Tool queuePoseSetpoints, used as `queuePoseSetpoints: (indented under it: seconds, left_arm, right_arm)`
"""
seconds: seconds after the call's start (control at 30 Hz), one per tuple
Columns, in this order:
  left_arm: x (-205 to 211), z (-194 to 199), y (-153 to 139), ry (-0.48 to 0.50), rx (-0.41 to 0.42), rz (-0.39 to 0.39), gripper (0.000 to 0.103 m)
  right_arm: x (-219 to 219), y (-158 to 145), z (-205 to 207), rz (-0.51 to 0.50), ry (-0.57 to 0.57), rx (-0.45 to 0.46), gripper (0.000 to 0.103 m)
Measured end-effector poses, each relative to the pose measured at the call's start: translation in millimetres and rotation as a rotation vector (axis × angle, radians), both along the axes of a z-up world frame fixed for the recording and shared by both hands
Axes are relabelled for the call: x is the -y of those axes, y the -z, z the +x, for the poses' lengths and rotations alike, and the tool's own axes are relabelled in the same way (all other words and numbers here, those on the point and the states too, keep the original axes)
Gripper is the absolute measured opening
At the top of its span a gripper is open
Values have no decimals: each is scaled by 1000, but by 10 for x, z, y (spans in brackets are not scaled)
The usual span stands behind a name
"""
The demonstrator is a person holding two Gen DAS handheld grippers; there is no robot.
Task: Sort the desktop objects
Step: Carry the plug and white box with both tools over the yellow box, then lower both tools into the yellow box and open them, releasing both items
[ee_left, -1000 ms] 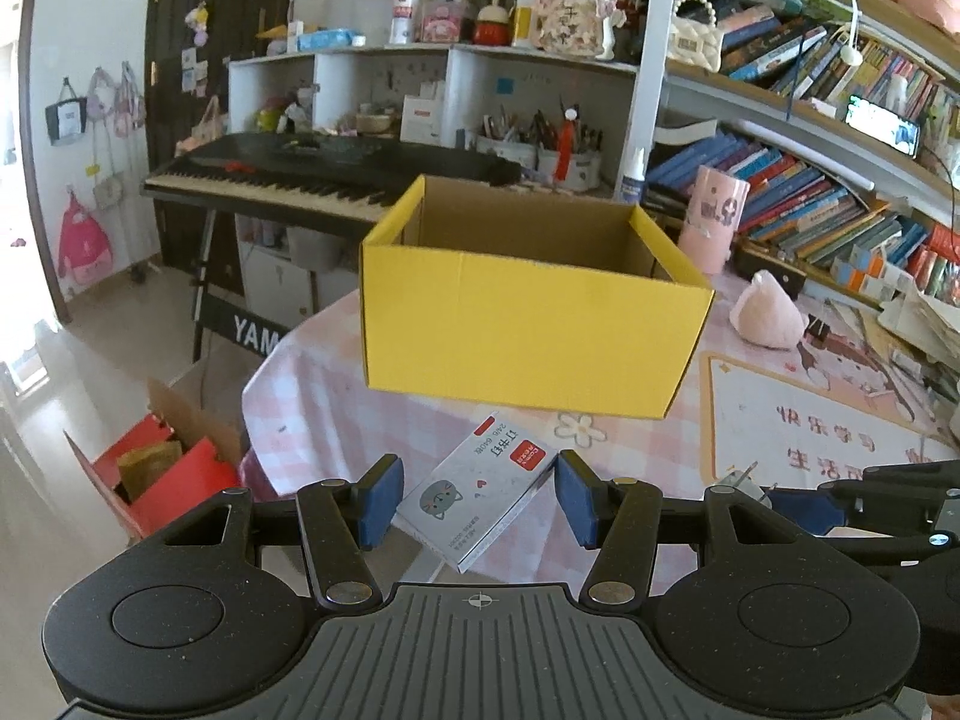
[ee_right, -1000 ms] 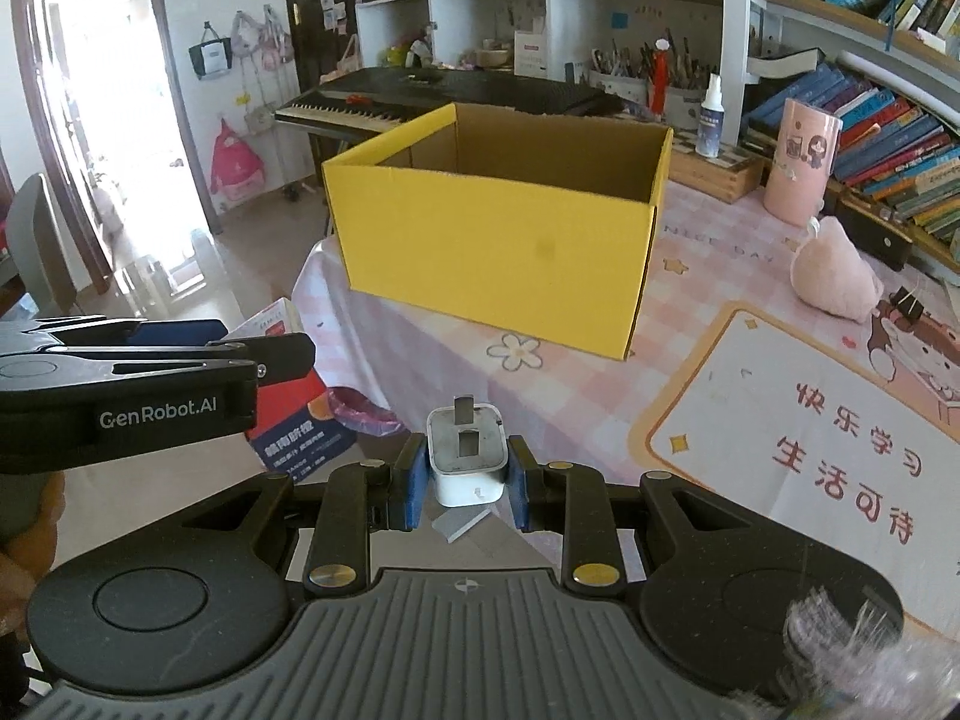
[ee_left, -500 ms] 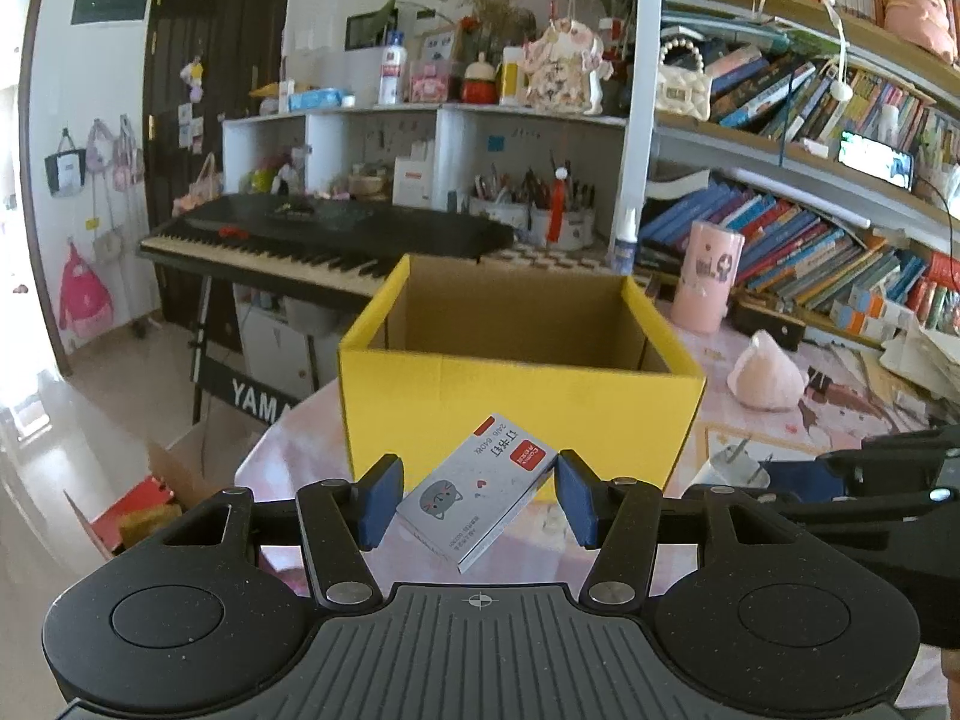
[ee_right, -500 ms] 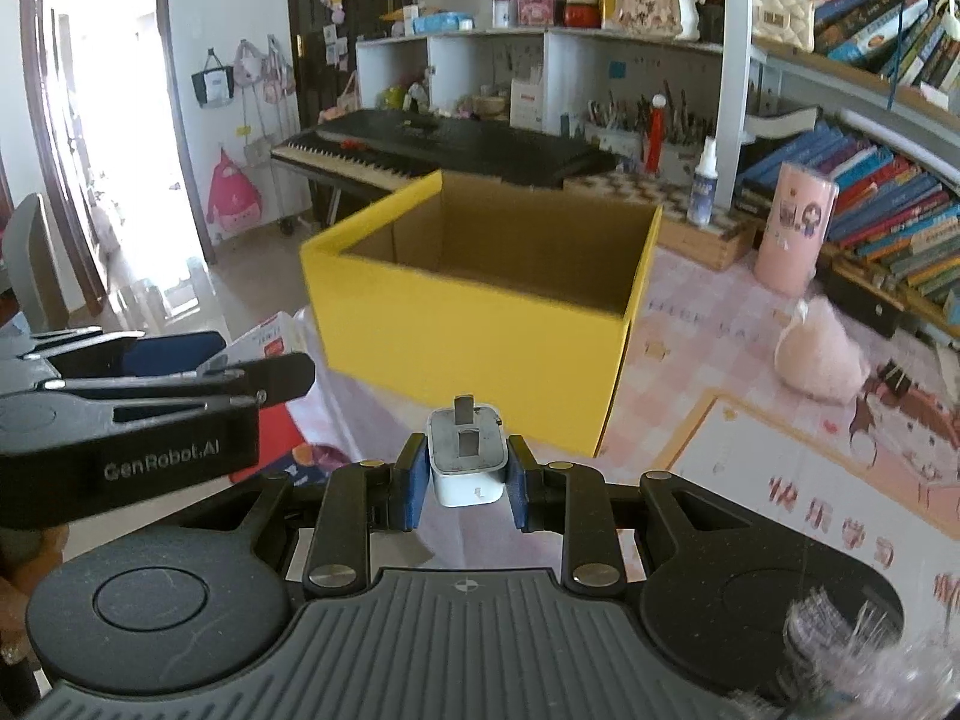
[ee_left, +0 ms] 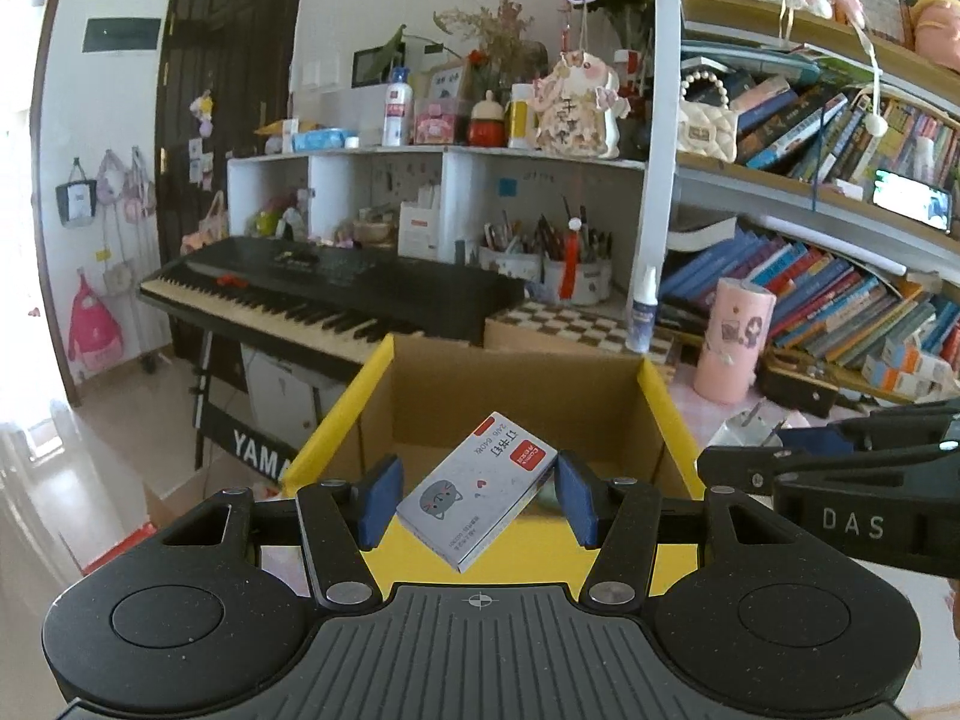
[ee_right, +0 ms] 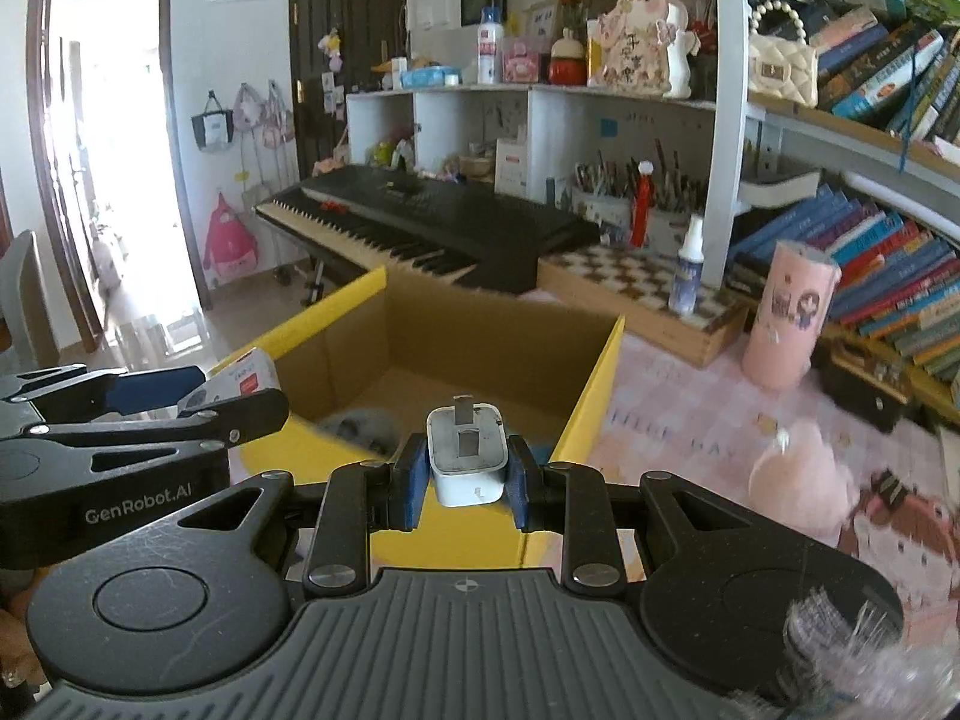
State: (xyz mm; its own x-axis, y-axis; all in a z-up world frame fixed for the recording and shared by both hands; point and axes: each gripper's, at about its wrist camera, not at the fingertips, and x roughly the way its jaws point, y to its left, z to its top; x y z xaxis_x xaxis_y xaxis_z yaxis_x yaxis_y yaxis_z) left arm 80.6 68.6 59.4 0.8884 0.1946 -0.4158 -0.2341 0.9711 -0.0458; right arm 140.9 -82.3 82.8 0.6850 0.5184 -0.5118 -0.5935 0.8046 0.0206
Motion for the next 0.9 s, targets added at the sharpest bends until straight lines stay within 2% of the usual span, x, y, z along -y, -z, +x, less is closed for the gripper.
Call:
queuePoseSetpoints:
  seconds: [0.27,0.57,0.9]
  left_arm:
    - [106,407,-4,-14,-11,44,54]
    - [155,744,108,-11,-70,88,54]
    - [146,1076,299,-3,-196,132,54]
  right_arm:
    - [28,-63,484,2,-46,32,25]
    - [27,-50,830,-7,-72,43,25]
    - [-207,126,1239,-104,-186,10,25]
